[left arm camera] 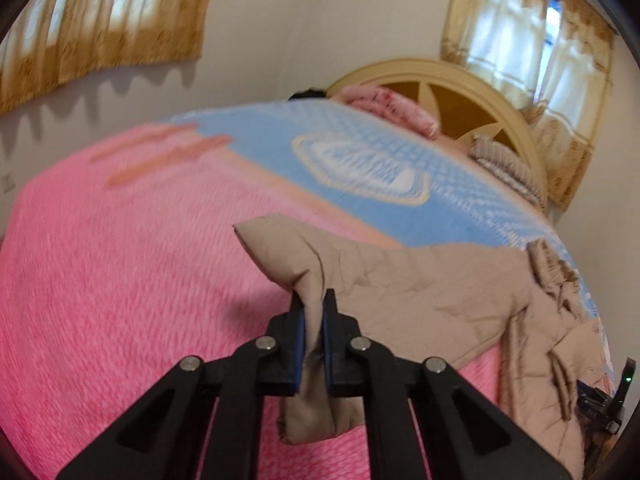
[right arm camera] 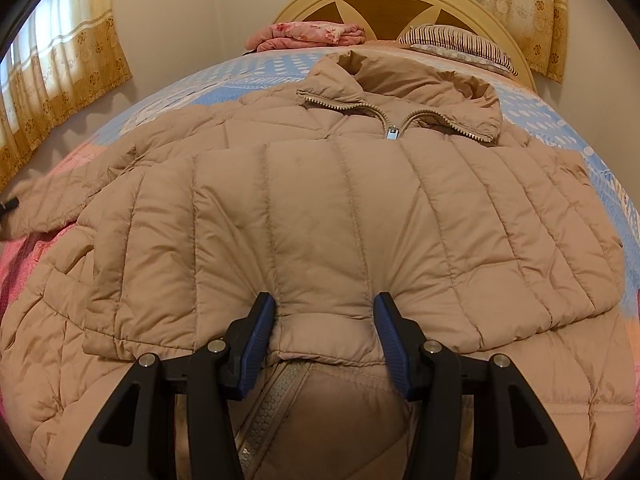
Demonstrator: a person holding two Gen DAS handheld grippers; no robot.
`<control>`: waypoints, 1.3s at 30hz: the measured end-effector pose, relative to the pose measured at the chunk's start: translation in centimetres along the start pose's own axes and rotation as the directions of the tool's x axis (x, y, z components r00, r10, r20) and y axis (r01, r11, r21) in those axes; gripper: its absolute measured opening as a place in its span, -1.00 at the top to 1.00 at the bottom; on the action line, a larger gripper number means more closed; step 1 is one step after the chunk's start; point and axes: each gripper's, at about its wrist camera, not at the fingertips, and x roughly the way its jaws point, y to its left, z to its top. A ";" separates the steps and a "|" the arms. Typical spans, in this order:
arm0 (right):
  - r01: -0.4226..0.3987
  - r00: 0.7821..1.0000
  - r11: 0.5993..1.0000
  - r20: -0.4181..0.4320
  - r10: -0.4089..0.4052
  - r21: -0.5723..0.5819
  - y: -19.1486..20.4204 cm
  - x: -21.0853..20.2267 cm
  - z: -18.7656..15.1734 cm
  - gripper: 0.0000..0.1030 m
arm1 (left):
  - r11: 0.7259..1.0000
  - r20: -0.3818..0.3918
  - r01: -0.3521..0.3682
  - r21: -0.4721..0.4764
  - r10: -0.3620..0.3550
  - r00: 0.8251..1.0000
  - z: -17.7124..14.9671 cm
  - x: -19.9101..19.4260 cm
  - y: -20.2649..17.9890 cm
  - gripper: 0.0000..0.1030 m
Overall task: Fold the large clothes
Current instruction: 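Lift the sleeve with the left tool and fold it over the jacket body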
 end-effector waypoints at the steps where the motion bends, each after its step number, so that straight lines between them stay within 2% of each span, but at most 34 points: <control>1: 0.000 1.000 1.000 0.000 0.000 0.000 0.0 0.0 0.0 -0.02 | 1.000 0.012 0.007 0.011 -0.007 1.000 0.7 -0.1 -0.4 0.86; 9: -0.003 1.000 1.000 0.003 0.003 0.005 0.0 0.0 0.0 -0.03 | 0.990 0.126 0.094 0.102 -0.106 0.986 6.0 -3.2 -4.8 0.88; 13: -0.008 1.000 1.000 0.005 0.008 0.011 -0.1 -0.1 0.0 -0.03 | 0.976 0.176 0.153 0.157 -0.180 0.968 8.2 -5.2 -8.1 0.88; 17: -0.012 1.000 1.000 0.008 0.012 0.016 -0.2 -0.1 0.0 -0.03 | 0.948 0.204 0.208 0.241 -0.260 0.944 9.2 -6.7 -12.2 0.88; 25: -0.028 1.000 0.999 0.014 0.028 0.033 -0.5 0.0 0.0 -0.03 | 0.860 0.162 0.324 0.394 -0.412 0.897 8.5 -7.9 -20.7 0.88; 33: -0.058 0.998 0.997 0.022 0.057 0.058 -1.0 -0.1 0.1 -0.03 | 0.781 0.096 0.407 0.474 -0.505 0.858 7.2 -8.3 -27.4 0.88; 39: -0.144 0.989 0.974 0.065 0.134 0.177 -3.3 -3.4 0.1 -0.04 | 0.704 0.026 0.477 0.526 -0.574 0.819 4.8 -8.9 -32.2 0.88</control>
